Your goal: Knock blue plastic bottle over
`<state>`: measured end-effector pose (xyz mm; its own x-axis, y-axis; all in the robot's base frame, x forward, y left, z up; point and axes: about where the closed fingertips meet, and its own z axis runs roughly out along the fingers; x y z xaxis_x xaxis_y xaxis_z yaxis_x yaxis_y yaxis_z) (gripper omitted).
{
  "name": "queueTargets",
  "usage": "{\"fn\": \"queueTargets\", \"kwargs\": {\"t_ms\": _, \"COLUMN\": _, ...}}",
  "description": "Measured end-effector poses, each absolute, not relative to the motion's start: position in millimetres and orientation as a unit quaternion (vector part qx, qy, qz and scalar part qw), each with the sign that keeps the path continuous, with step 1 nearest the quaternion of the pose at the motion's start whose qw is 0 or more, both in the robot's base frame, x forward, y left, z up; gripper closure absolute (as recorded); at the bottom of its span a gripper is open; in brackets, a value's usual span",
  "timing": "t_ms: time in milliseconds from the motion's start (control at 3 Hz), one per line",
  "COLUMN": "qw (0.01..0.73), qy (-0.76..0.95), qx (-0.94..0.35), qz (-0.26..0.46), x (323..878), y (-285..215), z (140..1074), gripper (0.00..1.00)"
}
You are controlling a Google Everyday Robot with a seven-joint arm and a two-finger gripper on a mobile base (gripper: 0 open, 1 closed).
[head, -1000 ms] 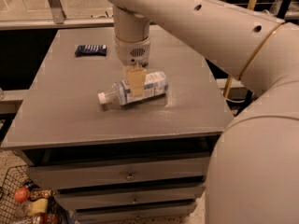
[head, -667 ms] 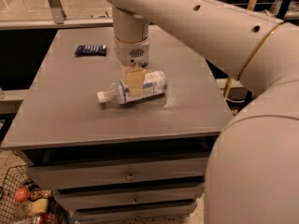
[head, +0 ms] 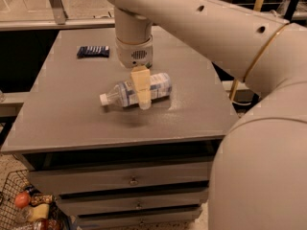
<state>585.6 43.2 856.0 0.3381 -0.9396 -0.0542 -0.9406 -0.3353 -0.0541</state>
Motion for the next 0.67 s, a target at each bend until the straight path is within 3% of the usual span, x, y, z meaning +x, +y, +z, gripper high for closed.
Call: {"fn": "queueTargets", "kwargs": {"t_ms": 667, "qw": 0.073, "qy": 0.621, "qx": -0.781, "qz": -0.01, "x": 582.1, "y": 2.5, "z": 880.5, "gripper": 0.0}}
